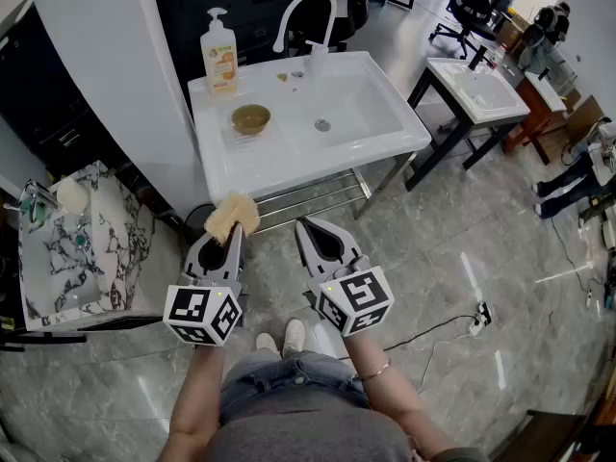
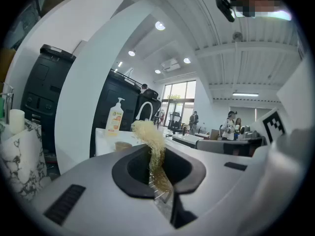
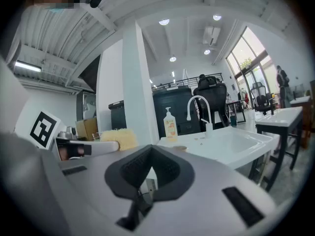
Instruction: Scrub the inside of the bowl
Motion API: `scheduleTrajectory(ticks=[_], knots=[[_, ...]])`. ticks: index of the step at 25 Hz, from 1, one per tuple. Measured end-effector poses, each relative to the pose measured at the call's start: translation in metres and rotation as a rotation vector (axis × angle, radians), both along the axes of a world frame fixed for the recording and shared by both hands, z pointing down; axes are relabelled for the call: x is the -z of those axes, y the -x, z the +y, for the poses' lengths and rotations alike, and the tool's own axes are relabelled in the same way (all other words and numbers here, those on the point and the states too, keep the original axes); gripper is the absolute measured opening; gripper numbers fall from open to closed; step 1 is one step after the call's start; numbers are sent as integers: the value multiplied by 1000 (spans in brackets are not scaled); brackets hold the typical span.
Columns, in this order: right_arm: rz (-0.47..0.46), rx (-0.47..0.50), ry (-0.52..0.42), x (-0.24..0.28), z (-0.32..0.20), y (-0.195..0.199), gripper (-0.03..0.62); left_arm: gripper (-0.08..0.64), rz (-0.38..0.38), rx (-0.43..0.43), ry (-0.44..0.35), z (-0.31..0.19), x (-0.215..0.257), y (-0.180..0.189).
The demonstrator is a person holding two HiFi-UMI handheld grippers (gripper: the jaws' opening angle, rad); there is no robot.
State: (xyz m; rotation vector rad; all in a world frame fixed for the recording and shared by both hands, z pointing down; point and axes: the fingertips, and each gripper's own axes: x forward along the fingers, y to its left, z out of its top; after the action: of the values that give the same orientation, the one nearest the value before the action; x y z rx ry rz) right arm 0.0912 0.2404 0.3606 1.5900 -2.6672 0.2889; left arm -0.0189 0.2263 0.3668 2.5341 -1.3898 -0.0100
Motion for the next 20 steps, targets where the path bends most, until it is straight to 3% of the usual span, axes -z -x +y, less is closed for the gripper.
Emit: scheduleTrajectory(ticks=[7,11,20], knots=[[-1,7,53,-9,-1,-19,11,43,16,21,21,1,2,-11],[-13,57,59,-6,-12,-17,11,43,11,38,21,1,9,-9],[-58,77,67,-9,-46,-17,11,43,-30,106,7,-27,13,10]])
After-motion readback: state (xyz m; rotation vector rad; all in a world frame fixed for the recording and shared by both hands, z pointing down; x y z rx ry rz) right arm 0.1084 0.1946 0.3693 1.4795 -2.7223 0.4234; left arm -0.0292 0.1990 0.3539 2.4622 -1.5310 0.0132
